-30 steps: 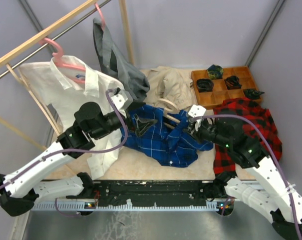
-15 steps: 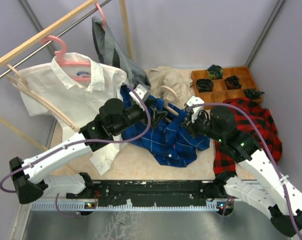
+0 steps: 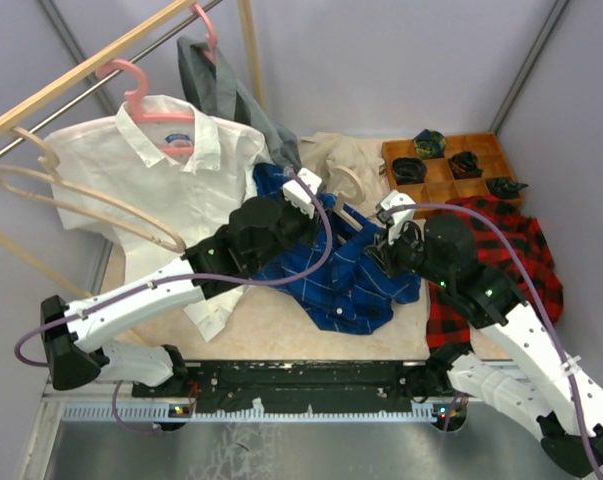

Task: Place the shirt on the hanger
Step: Hang the shirt on the hanger.

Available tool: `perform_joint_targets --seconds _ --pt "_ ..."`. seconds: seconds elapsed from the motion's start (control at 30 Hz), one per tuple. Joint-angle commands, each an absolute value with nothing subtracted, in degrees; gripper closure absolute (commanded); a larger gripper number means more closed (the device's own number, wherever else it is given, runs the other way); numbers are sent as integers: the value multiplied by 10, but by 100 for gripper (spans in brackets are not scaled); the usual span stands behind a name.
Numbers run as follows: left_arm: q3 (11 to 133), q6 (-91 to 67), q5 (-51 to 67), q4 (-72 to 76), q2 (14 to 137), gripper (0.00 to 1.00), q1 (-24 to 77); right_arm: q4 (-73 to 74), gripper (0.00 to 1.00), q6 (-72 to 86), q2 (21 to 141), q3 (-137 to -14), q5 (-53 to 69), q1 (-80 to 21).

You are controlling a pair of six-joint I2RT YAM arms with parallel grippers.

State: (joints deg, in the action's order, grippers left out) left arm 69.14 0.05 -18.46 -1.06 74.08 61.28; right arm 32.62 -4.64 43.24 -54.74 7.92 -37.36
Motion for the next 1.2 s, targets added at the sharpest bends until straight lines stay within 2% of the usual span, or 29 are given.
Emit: perform_joint_targets --seconds 0.0,0.07,0.13,0.33,0.57,0.77,1.0,1.17 --pt "720 -1 -207 -39 756 81 626 283 100 -30 405 -580 95 -376" --pt "727 -7 -202 -51 756 94 632 295 100 -27 399 -586 103 -376" --pt "734 -14 -192 -59 757 100 644 321 100 -26 396 -598 105 -376" --pt "772 -38 -160 -61 786 100 696 460 100 -23 381 -660 89 -376" --pt "814 -50 -157 -57 825 100 704 574 100 -15 358 -728 78 -376" --pt "893 -20 -210 -88 863 100 695 581 100 -39 327 -714 29 -376" --pt "999 19 -208 -122 918 100 672 602 100 -74 309 -727 -15 -376" --pt "1023 20 -212 -133 919 100 646 605 100 -80 290 -723 -20 -376"
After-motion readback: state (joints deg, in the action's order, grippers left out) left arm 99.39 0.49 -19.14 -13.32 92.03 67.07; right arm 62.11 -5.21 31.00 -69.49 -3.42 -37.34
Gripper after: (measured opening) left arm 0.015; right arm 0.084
